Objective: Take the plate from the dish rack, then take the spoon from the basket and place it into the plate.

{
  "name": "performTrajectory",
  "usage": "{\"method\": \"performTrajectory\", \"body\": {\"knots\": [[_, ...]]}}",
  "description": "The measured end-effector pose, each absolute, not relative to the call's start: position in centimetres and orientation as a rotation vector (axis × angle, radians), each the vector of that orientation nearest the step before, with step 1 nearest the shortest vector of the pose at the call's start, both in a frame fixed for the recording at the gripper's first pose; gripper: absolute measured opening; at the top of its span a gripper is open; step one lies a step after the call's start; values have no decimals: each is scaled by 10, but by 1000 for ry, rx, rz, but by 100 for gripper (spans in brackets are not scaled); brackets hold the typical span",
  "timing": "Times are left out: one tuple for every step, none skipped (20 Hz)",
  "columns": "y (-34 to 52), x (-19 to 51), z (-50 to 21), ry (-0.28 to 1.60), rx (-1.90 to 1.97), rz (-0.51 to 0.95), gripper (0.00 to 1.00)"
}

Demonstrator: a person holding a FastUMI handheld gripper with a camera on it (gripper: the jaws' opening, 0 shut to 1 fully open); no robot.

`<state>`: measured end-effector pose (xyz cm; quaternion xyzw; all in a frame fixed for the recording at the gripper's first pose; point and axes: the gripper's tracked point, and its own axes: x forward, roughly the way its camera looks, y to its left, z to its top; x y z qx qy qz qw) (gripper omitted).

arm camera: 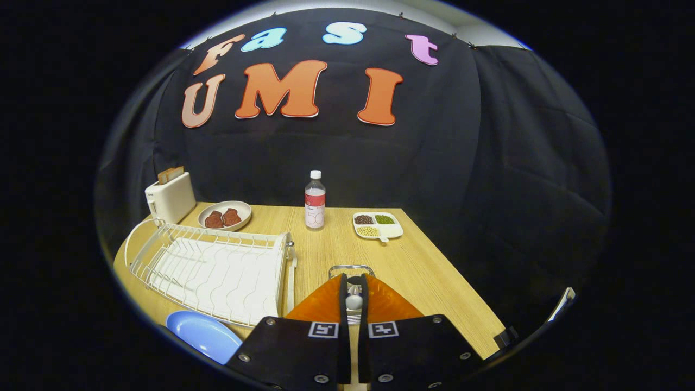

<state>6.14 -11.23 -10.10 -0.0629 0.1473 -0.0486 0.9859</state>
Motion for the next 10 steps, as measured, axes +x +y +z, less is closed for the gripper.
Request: {"method": "performTrajectory", "body": {"knots": [[-109, 56, -95, 291, -120, -93, 5], [-104, 51, -89, 281, -117, -92, 5], [-100, 44, -83, 272, -119, -93, 5], [-96, 38, -79, 264, -125, -93, 5], [-91, 31, -76, 260, -129, -93, 5], [-83, 23, -73, 259, -129, -89, 5], [-76, 16, -72, 256, -126, -86, 5], [-70, 8, -72, 255, -125, -83, 5], [-62, 0, -72, 256, -127, -79, 5], [-55, -9, -73, 256, -129, -76, 5]]}}
